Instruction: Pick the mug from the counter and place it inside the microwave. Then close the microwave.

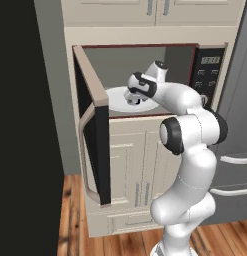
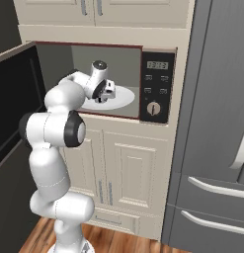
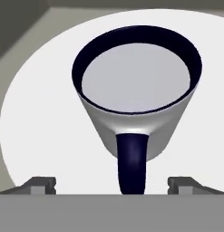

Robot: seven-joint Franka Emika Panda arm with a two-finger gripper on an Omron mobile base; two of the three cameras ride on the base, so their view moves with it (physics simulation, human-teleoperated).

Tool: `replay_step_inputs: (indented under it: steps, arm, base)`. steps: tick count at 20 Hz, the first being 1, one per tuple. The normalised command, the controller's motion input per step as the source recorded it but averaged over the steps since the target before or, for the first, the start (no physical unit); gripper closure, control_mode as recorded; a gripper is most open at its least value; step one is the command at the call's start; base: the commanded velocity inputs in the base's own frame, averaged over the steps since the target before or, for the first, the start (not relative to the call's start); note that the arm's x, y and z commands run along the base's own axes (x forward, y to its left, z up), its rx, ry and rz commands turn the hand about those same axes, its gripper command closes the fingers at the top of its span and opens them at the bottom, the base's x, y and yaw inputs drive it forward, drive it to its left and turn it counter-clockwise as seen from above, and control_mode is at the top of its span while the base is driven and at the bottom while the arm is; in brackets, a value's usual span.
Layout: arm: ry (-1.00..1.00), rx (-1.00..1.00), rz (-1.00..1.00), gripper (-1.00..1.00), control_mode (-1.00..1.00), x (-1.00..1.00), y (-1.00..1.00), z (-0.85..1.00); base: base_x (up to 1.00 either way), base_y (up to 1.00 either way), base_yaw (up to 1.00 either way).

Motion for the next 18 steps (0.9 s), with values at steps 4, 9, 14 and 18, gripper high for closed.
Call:
replay_step_inputs:
  steps: [4, 9, 14, 18]
  arm:
    - [0.00, -0.01, -0.04, -1.00, -1.00, -0.24, 0.00, 0.00]
    - [-0.01, 0.00, -0.04, -1.00, -1.00, -0.48, 0.00, 0.02]
    - [-0.04, 0.00, -0.03, -1.00, -1.00, -0.51, 0.00, 0.06]
    - [-0.05, 0.00, -0.03, -1.00, -1.00, -0.61, 0.00, 0.13]
  base:
    - [0.00, 0.00, 0.00]
    - [0.00, 0.00, 0.00]
    - [0.00, 0.00, 0.00]
    - [0.00, 0.00, 0.00]
